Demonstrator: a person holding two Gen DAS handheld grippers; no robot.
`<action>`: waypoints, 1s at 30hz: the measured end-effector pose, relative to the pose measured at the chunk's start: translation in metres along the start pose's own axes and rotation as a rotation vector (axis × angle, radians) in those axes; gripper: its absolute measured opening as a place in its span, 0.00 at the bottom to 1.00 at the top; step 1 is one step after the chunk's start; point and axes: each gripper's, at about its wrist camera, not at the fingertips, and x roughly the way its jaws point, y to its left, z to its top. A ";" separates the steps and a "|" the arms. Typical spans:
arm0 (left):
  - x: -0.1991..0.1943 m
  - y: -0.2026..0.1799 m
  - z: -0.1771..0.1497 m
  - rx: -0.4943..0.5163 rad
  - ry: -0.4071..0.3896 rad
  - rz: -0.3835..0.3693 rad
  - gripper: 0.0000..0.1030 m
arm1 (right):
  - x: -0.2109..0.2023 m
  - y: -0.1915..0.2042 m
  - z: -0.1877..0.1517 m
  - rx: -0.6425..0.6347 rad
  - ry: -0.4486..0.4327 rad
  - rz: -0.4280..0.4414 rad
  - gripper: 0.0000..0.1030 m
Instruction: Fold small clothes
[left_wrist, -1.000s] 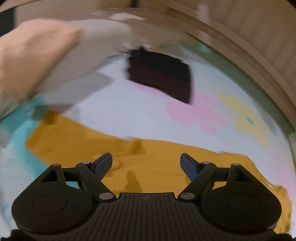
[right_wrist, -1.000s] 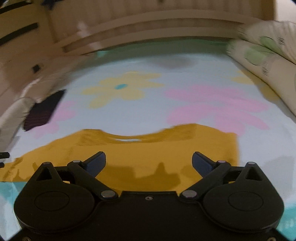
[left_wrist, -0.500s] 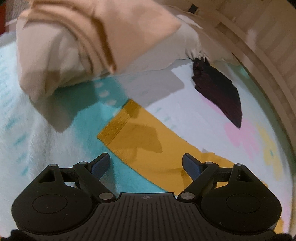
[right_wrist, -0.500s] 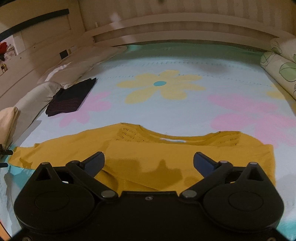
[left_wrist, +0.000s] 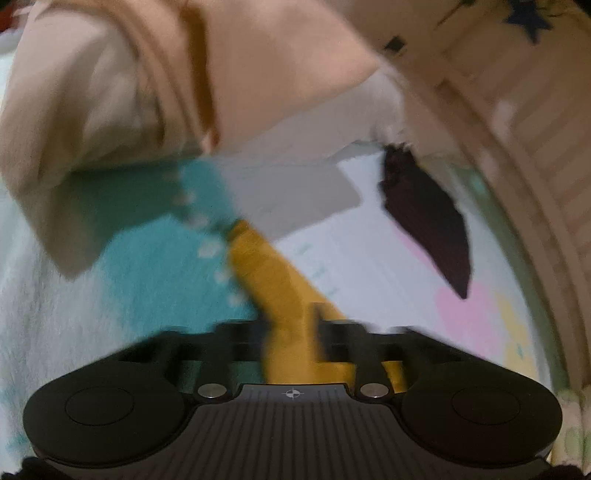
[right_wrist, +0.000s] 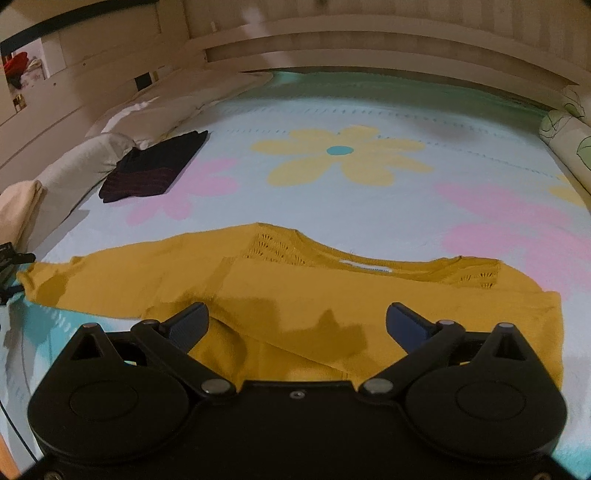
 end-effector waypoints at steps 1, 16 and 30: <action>0.001 0.000 -0.002 -0.007 -0.005 -0.006 0.06 | 0.000 -0.001 0.000 0.001 0.001 -0.001 1.00; -0.073 -0.191 -0.050 0.390 -0.178 -0.245 0.05 | -0.020 -0.041 -0.005 0.095 -0.028 -0.028 1.00; -0.049 -0.380 -0.278 0.816 0.111 -0.566 0.05 | -0.048 -0.108 -0.022 0.224 -0.045 -0.108 1.00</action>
